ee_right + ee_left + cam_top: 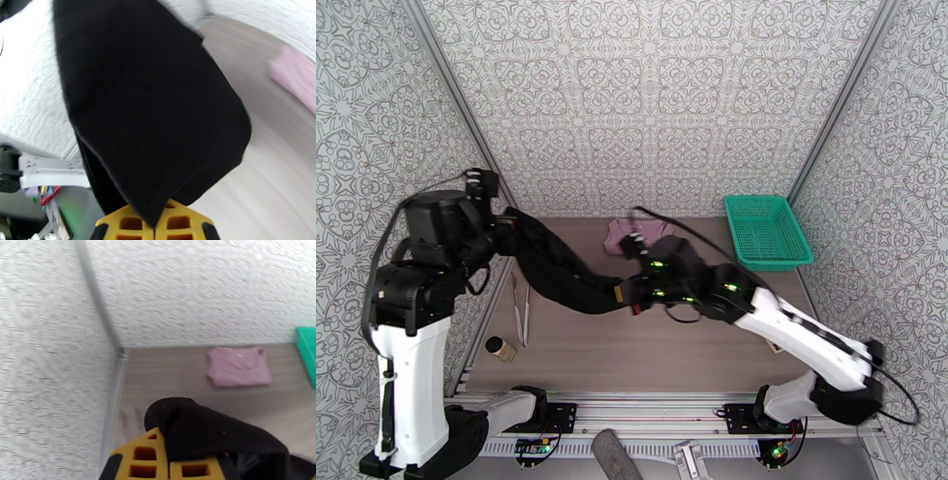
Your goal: Fold and stack the mixed laundry pile
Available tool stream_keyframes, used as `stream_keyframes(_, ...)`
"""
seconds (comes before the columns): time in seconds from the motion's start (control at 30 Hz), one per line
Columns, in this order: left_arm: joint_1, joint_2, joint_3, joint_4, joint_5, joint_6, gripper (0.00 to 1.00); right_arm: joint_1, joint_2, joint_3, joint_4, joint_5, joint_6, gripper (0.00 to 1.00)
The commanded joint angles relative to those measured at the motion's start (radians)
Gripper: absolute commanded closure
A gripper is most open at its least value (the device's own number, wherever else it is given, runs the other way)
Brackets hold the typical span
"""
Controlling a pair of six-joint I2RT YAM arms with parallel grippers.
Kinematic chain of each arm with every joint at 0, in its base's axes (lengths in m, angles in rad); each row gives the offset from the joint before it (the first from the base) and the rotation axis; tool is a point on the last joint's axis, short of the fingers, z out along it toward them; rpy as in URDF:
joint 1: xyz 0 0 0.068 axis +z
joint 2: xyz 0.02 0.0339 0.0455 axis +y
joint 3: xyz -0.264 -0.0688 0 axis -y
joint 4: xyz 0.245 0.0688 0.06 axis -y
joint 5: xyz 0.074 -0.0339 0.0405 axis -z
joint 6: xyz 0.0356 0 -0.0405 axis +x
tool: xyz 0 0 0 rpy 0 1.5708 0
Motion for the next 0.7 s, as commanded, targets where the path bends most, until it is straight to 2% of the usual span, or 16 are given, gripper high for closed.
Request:
stream_keyframes(0.0, 0.060, 0.021, 0.104, 0.004, -0.048, 0.100, 1.00, 0.072, 0.112, 0.242, -0.099, -0.053, -0.061, 1.00)
stream_keyframes(0.1, 0.083, 0.053, 0.175, 0.001, -0.055, 0.138, 1.00, 0.112, 0.200, 0.370, -0.124, -0.051, -0.063, 1.00)
stream_keyframes(0.2, 0.083, 0.083, 0.199, 0.010, -0.020, 0.151, 1.00, 0.125, 0.188, 0.321, -0.067, -0.027, -0.030, 1.00)
stream_keyframes(0.3, 0.076, 0.114, 0.166, 0.033, 0.068, 0.135, 1.00, 0.125, 0.081, 0.115, 0.075, 0.022, 0.043, 1.00)
stream_keyframes(0.37, 0.041, 0.137, 0.109, 0.062, 0.120, 0.128, 1.00, 0.126, -0.008, -0.051, 0.171, 0.077, 0.099, 1.00)
stream_keyframes(0.53, -0.176, 0.258, -0.150, 0.195, 0.133, 0.146, 1.00, 0.105, -0.220, -0.481, 0.292, 0.273, 0.255, 1.00)
stream_keyframes(0.67, -0.307, 0.493, -0.235, 0.274, 0.192, 0.129, 1.00, 0.032, -0.349, -0.823, 0.376, 0.328, 0.424, 1.00)
